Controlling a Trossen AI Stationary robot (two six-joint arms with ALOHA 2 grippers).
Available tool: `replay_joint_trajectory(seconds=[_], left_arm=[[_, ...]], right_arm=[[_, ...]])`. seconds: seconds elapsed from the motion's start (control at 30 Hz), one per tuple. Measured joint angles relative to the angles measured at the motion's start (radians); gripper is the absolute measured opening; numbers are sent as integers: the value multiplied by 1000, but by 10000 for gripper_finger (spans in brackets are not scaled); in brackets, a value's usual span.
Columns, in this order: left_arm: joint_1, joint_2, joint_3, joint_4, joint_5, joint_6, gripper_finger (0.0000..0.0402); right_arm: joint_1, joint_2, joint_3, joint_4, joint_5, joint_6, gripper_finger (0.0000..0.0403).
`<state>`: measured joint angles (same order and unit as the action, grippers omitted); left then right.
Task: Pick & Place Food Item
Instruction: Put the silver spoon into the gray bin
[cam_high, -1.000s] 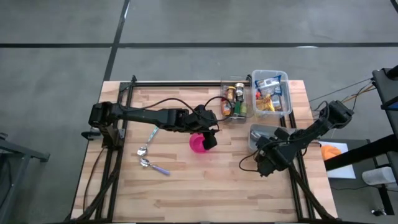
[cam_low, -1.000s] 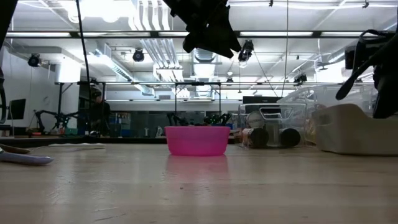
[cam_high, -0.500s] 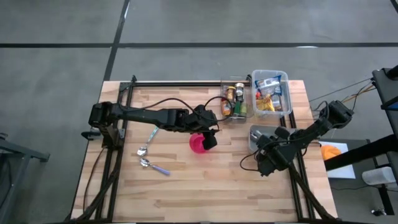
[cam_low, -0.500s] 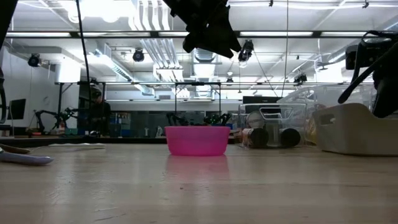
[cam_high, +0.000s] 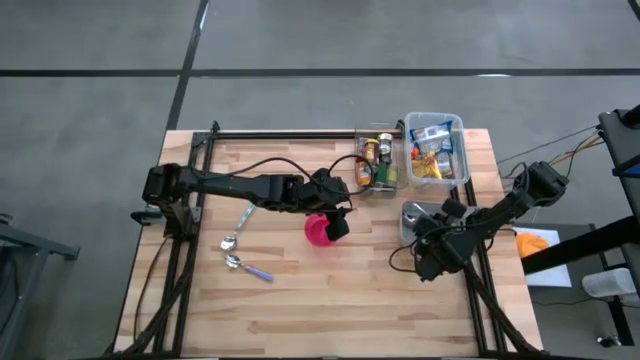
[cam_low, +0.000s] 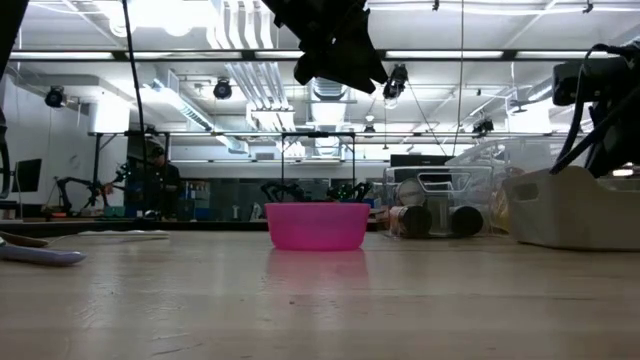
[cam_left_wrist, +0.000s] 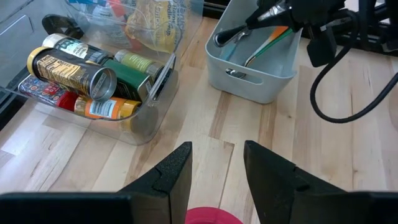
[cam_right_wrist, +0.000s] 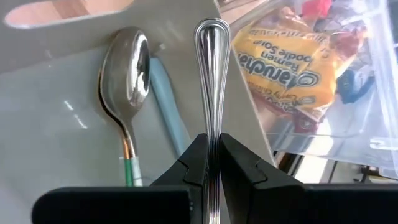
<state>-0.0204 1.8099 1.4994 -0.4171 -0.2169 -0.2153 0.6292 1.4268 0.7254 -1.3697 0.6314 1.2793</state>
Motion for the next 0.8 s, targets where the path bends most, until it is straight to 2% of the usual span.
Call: replay_joint_trajectory(seconds=[0.4, 0.57, 0.67, 0.8], left_arm=[[0, 0, 0, 0, 0, 0, 146], [0, 0, 0, 0, 0, 0, 147], [0, 0, 0, 0, 0, 0, 147], [0, 0, 0, 0, 0, 0, 147]], right_arm=[[1, 0, -76, 160, -1, 5, 23], [1, 0, -85, 180, -2, 64, 24], [1, 0, -87, 188, -3, 74, 42], [1, 0, -87, 207, -3, 66, 87]])
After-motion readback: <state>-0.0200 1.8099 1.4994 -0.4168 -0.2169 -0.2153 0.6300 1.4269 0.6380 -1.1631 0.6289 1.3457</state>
